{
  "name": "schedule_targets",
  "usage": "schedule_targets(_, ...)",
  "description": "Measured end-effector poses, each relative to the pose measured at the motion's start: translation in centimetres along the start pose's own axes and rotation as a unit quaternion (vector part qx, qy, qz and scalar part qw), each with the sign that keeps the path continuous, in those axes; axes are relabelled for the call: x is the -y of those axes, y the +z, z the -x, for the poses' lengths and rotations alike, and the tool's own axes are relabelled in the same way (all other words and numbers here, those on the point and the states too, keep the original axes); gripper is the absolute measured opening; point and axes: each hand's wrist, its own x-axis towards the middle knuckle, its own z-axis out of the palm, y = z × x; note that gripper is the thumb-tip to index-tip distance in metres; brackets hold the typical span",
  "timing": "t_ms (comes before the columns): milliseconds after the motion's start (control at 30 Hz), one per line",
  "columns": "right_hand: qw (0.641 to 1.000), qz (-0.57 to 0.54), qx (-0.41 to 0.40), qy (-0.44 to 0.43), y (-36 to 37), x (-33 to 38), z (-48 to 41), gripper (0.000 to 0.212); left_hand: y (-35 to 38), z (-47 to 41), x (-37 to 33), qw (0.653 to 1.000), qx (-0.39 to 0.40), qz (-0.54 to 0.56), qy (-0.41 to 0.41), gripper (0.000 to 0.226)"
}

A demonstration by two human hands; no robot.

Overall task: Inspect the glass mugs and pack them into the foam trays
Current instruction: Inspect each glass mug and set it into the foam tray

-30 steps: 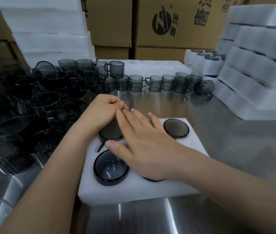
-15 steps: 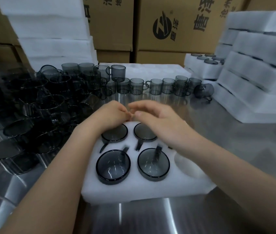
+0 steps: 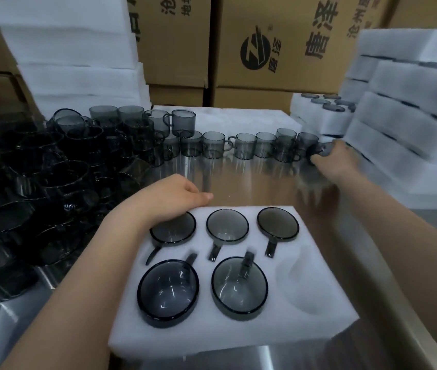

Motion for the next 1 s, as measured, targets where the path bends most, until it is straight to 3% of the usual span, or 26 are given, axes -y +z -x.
schedule_targets(167,0.998,0.000,-0.035,0.054,0.9,-0.3,-3.0,0.061,0.0,0.0,0.0,1.000,-0.007,-0.004,-0.004,0.049)
schedule_targets(267,0.995,-0.048,-0.058,0.060,1.5,-0.8,-3.3,0.036,0.1,0.0,0.1,1.000,-0.008,-0.004,-0.008,0.051)
schedule_targets(433,0.986,-0.134,-0.083,0.058,1.7,-0.7,-1.9,0.032,0.1,-0.1,0.0,1.000,-0.010,-0.004,-0.006,0.051)
schedule_targets(533,0.989,-0.099,-0.111,0.028,1.3,0.1,-0.1,0.047,0.1,0.0,0.0,1.000,-0.015,-0.012,-0.003,0.051)
schedule_targets(667,0.980,-0.160,-0.103,-0.064,-0.1,2.6,3.2,0.048,0.1,0.4,-0.1,0.998,-0.048,-0.029,0.028,0.042)
schedule_targets(800,0.960,-0.152,-0.013,-0.236,-2.0,6.5,9.1,0.037,0.1,1.3,-0.6,0.988,-0.111,0.008,0.104,0.023)
schedule_targets(933,0.918,-0.148,0.070,-0.361,-2.6,9.8,14.7,0.040,0.1,2.2,-1.1,0.975,-0.111,0.116,0.157,0.068)
schedule_targets(1000,0.899,-0.140,0.105,-0.401,-2.6,10.7,16.7,0.031,0.2,2.3,-1.2,0.970,-0.107,0.128,0.176,0.068)
